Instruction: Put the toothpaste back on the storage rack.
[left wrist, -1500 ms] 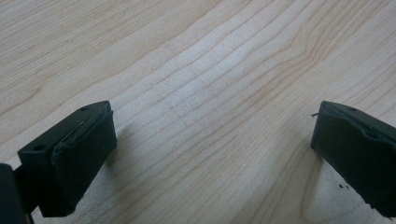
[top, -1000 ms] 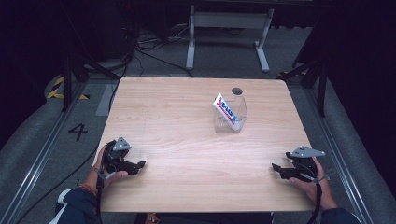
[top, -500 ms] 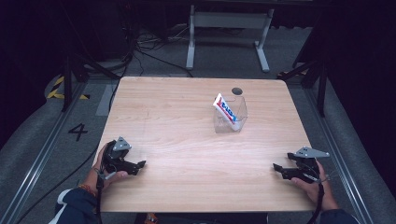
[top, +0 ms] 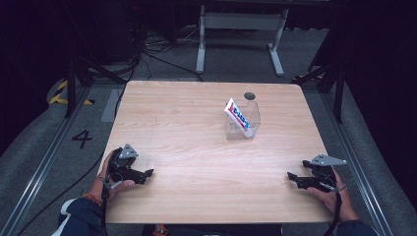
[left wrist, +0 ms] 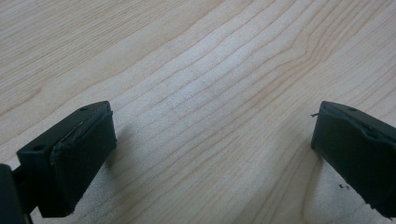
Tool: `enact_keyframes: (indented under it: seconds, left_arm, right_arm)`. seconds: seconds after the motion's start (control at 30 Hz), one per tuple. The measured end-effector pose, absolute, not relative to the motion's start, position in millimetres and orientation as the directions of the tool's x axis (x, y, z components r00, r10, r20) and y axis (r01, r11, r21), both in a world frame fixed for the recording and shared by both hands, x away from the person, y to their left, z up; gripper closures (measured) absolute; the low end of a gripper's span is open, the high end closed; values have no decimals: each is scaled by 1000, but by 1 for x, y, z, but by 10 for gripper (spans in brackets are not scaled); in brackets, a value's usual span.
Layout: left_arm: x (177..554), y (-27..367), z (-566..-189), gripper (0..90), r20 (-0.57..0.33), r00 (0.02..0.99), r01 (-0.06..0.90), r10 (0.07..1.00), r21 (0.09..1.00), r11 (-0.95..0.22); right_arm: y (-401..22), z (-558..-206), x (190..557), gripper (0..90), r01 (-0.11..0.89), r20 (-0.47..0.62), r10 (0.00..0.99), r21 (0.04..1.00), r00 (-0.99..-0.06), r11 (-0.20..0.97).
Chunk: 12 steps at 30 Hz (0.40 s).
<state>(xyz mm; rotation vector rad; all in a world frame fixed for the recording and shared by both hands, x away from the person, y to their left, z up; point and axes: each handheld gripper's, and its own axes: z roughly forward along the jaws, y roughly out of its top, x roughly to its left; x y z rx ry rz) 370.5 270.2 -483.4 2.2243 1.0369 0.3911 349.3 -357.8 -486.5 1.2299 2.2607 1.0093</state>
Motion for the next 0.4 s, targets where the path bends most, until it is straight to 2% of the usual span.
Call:
enact_keyframes:
  seconds: [0.4]
  left_arm:
    - [370,270,-483,3,-8,642,578,767,663,-476]
  right_arm:
    - [-359,-487,348,176,566,9,835,740,-549,364]
